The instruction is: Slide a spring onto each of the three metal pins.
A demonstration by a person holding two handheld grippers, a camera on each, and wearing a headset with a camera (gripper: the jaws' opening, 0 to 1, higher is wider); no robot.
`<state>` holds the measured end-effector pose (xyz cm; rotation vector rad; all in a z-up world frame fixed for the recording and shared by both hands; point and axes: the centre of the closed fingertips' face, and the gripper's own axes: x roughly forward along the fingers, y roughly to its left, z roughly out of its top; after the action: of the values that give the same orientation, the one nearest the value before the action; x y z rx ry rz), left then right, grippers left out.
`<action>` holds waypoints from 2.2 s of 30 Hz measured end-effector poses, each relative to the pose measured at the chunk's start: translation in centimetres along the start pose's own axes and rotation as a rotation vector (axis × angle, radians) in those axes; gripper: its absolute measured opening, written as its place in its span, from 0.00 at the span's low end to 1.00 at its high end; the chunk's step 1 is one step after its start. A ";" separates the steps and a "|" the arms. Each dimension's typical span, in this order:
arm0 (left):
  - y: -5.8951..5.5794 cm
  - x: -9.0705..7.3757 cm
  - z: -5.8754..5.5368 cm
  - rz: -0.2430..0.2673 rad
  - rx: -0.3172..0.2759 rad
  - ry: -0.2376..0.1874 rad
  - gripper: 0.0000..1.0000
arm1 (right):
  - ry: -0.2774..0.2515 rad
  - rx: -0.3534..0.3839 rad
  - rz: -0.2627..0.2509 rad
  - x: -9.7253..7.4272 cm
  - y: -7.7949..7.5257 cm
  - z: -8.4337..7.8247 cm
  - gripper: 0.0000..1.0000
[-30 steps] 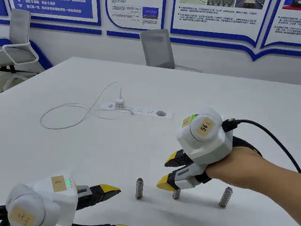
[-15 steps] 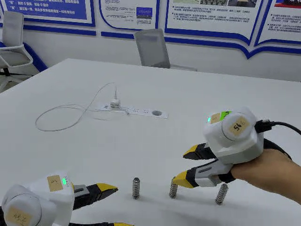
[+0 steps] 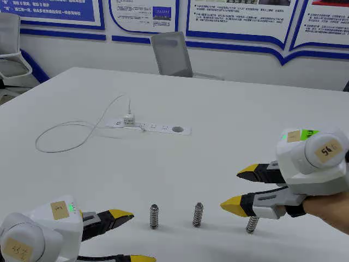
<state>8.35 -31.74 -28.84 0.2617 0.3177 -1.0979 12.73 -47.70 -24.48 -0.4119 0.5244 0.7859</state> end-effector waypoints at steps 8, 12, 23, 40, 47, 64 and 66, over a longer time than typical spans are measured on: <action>0.1 -0.1 0.2 0.007 -0.004 -0.007 0.56 | -0.030 0.042 -0.040 -2.0 -0.7 -1.9 0.52; 0.3 -0.2 0.4 0.011 -0.008 -0.013 0.56 | -0.033 0.059 -0.054 -2.7 -0.8 -2.8 0.55; 0.3 -0.2 0.4 0.019 -0.015 -0.018 0.58 | -0.052 0.108 -0.068 -3.5 -0.1 -5.5 0.60; 0.0 -0.3 0.1 0.024 -0.032 -0.020 0.60 | -0.108 0.161 -0.100 -4.2 1.3 -7.3 0.65; -0.1 -0.4 -0.1 0.027 -0.038 -0.020 0.60 | -0.119 0.170 -0.108 -4.3 1.2 -7.3 0.65; 0.1 -0.4 0.0 0.033 -0.038 -0.019 0.60 | -0.124 0.178 -0.103 -4.0 1.4 -7.3 0.65; 0.1 -0.4 0.0 0.032 -0.036 -0.018 0.60 | -0.124 0.178 -0.102 -3.9 1.4 -7.3 0.65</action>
<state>8.26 -31.35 -28.72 0.2247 0.3161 -1.0616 7.22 -52.85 -28.22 -0.2214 0.4497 0.6559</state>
